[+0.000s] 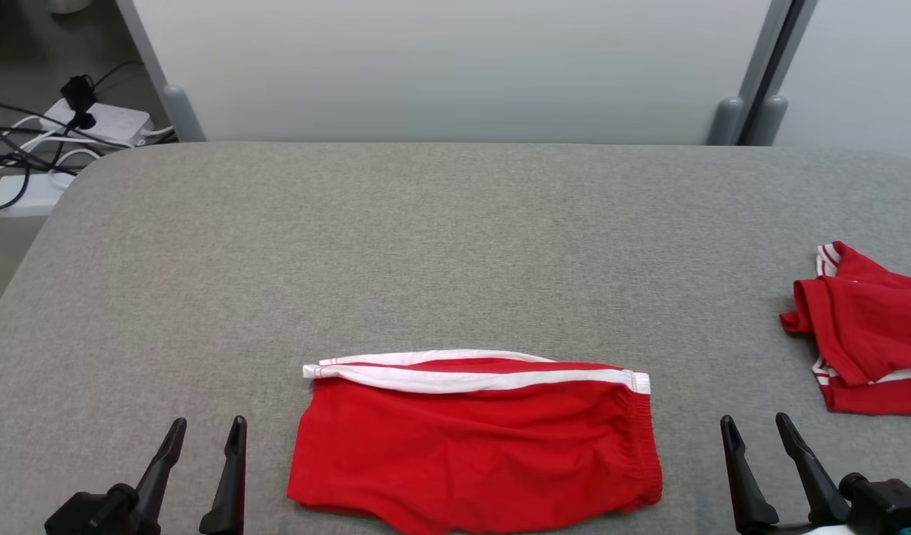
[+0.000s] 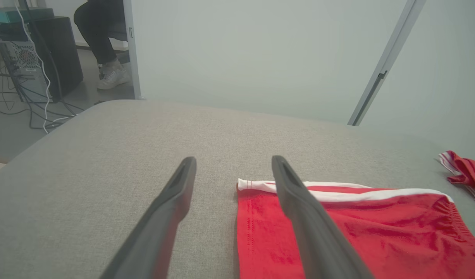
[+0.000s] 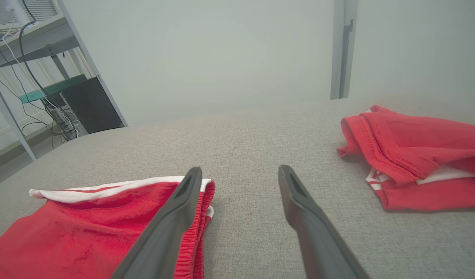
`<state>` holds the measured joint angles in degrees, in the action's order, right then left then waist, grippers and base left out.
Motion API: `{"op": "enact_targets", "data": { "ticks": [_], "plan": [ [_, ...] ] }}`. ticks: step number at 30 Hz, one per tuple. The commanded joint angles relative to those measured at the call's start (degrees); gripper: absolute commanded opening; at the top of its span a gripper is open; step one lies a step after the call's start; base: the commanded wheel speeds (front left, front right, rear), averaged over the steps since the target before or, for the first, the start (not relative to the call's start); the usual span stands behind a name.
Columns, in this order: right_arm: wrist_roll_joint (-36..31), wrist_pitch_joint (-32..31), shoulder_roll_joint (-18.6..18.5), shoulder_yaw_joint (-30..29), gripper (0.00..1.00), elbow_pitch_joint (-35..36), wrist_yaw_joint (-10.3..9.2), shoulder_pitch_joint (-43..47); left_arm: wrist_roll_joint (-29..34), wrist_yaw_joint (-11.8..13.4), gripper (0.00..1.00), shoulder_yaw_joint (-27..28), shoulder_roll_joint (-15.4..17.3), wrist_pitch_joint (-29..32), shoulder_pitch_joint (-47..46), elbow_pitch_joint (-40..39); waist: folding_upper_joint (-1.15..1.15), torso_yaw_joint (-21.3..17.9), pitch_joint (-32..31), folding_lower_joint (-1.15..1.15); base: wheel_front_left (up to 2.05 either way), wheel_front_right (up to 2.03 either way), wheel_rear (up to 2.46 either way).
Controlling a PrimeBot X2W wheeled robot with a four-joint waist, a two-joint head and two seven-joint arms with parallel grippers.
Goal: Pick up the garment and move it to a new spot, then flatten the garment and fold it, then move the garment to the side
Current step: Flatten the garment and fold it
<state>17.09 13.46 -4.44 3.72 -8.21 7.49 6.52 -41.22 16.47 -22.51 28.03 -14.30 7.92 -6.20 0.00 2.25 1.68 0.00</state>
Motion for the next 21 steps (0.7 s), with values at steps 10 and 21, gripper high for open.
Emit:
{"op": "enact_targets", "data": {
  "ticks": [10, 21],
  "plan": [
    [1.23, -7.31, -0.50, 0.45, 1.00, -2.88, 0.00, -3.42, 1.60, -1.95, 1.00, 0.01, 0.19, 0.28, -6.78, -0.36, 0.00, 5.03, 1.53, 0.00, 0.00, 0.00, 0.00],
    [3.17, -15.27, 0.19, 1.74, 1.00, -10.63, 0.00, -6.02, 2.14, -3.50, 1.00, -2.39, -1.76, 0.12, -8.48, 1.74, 0.00, 11.14, 2.68, 0.00, 0.00, 0.00, 0.00]
  ]
}}
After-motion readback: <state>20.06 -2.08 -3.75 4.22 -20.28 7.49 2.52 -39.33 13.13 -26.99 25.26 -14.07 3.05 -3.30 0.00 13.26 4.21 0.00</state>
